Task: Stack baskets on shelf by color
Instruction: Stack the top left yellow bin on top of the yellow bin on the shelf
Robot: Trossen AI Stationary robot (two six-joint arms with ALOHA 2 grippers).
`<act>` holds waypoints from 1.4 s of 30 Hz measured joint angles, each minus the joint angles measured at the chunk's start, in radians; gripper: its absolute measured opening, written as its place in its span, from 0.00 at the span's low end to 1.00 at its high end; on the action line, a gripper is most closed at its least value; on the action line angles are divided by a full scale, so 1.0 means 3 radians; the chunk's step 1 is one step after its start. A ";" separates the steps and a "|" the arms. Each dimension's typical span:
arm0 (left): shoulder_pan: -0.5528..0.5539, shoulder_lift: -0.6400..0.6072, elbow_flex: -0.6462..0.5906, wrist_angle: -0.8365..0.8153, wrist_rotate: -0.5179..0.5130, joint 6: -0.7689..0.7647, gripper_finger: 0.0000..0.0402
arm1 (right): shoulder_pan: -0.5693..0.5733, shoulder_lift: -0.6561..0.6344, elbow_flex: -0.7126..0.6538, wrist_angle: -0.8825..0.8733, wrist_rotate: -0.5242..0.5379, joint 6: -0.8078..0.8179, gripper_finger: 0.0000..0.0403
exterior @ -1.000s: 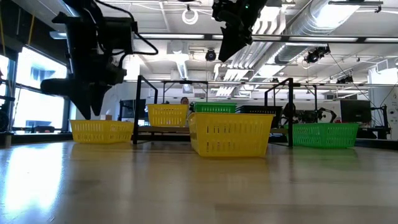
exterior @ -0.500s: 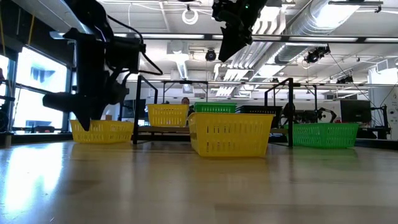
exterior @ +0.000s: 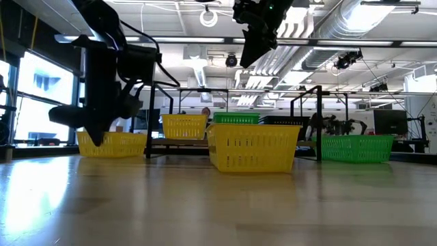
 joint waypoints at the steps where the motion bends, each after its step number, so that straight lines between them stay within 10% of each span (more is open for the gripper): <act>1: 0.0001 -0.0018 -0.0001 -0.0008 0.0040 -0.0018 0.03 | 0.0000 0.0000 0.0000 0.0000 0.0000 0.0001 0.24; 28: 0.0000 -0.1109 0.0028 -0.0628 -0.0149 -0.0920 0.00 | 0.0025 0.0000 0.0000 -0.0023 -0.0070 0.0500 0.24; 42: -0.0003 -0.1476 0.0912 -0.0931 -0.0324 -0.1010 0.00 | 0.0146 0.0000 0.0000 -0.0037 -0.0035 0.1026 0.24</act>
